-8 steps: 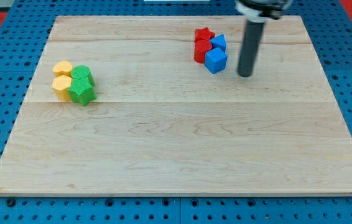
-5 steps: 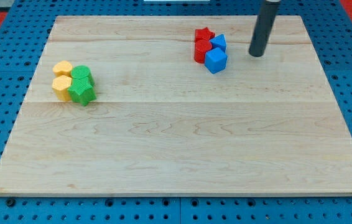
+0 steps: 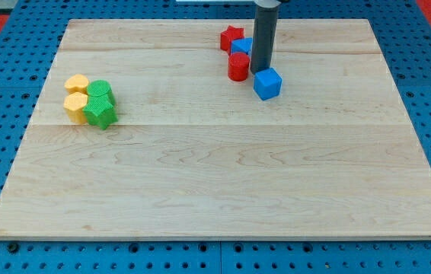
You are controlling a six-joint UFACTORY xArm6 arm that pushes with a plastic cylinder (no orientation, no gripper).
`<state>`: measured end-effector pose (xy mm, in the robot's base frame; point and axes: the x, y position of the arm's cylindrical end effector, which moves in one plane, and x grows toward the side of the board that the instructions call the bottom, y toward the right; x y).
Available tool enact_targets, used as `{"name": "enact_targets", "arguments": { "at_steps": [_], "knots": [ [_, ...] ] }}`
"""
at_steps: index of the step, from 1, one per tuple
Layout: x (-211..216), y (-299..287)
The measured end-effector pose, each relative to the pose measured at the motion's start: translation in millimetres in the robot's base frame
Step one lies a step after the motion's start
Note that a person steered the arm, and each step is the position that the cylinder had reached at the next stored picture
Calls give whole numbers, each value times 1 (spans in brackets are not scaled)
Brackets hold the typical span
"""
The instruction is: Push the blue cube away from the blue triangle and red circle
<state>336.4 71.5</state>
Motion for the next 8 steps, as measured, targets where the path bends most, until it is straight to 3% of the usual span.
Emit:
{"name": "enact_targets", "arguments": {
  "at_steps": [4,8],
  "knots": [
    [87,42],
    [129,69]
  ]
}}
